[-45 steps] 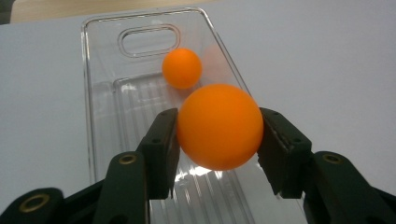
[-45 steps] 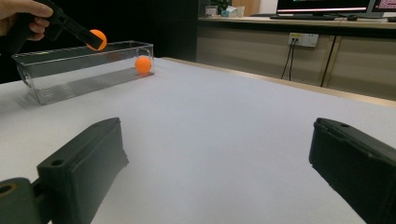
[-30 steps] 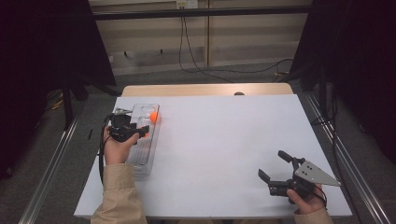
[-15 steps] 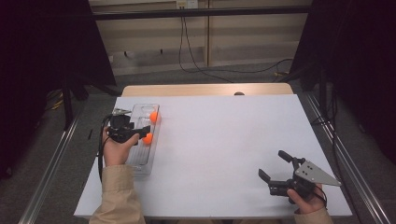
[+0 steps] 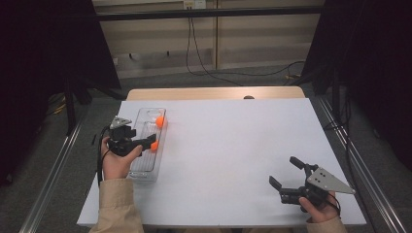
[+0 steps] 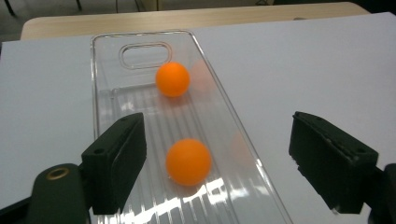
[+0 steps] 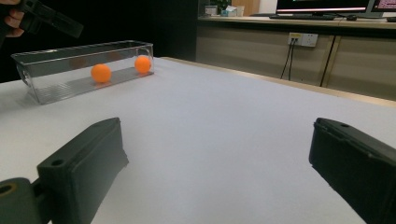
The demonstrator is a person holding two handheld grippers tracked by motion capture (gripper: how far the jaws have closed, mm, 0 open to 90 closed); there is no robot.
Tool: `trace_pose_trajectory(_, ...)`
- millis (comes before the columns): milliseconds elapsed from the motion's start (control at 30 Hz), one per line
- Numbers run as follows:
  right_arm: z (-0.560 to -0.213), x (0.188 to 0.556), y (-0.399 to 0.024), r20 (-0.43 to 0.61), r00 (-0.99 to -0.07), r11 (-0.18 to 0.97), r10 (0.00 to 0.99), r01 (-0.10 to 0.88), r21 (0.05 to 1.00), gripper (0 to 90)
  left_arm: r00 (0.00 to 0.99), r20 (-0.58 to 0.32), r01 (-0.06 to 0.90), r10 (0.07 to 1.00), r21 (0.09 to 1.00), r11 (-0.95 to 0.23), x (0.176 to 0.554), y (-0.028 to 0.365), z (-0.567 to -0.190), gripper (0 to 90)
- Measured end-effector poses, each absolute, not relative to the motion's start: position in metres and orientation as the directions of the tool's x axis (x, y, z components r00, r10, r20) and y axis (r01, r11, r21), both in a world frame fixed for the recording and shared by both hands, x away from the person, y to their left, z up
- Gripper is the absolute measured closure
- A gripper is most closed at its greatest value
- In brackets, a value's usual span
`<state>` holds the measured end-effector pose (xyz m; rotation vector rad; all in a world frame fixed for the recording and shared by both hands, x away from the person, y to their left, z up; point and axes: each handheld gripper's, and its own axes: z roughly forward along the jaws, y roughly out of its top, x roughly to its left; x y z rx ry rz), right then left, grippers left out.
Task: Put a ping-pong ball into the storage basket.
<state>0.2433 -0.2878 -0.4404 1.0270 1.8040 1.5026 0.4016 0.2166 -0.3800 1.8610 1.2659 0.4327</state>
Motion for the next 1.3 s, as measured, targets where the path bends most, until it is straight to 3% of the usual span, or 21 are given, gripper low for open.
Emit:
trace_pose_trajectory(967, -0.44, 0.243, -0.289, 0.041, -0.539, 0.077, 0.841, 0.194, 0.978, 2.8, 0.519, -0.173, 0.51, 0.837, 0.849, -0.141, 0.367, 0.22, -0.391, 3.7)
trace_pose_trajectory(1300, -0.44, 0.243, -0.289, 0.04, -0.538, 0.077, 0.842, 0.192, 0.978, 2.8, 0.524, -0.184, 0.473, 0.832, 0.875, -0.105, 0.356, 0.223, -0.397, 3.6)
